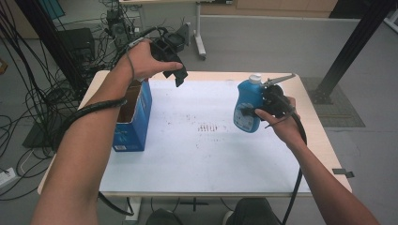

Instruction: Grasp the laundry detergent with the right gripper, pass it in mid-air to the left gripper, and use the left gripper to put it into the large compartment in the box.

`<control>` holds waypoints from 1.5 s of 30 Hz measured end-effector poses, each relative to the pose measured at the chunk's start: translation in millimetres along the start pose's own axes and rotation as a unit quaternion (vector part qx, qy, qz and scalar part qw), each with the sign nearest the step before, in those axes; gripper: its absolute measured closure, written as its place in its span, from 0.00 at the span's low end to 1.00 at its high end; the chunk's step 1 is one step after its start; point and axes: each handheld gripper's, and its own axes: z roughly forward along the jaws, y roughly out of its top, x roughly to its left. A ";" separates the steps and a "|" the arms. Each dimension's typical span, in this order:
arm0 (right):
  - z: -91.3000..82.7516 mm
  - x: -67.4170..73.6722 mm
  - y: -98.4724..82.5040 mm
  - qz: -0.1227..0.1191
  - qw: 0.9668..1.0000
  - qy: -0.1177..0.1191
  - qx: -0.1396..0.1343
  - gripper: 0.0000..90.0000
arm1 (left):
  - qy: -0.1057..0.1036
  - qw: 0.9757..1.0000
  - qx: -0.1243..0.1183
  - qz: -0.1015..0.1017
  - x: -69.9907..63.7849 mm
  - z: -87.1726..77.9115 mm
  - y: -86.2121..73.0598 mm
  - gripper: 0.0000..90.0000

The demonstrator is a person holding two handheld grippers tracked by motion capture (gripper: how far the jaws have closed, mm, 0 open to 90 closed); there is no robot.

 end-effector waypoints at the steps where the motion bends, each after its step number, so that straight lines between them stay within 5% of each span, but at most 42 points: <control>1: 0.4 0.6 4.3 -0.002 1.000 0.001 0.001 0.50 | -0.001 1.000 0.000 0.006 -0.3 -2.8 -0.9 0.06; 13: 18.2 18.5 52.6 -0.034 0.998 0.045 0.010 0.50 | -0.002 0.998 -0.004 0.065 -12.6 -24.4 -2.5 0.07; 24: 50.5 44.8 81.2 -0.081 0.992 0.091 0.011 0.49 | -0.009 0.995 0.001 0.103 -16.4 -28.3 -3.8 0.06; 35: 80.8 74.1 90.4 -0.142 0.979 0.145 0.001 0.49 | -0.013 0.992 0.010 0.124 -15.4 -25.7 -7.6 0.07; 45: 97.9 100.7 91.6 -0.183 0.961 0.207 -0.003 0.49 | -0.028 0.988 0.008 0.152 -24.0 -29.6 -12.3 0.07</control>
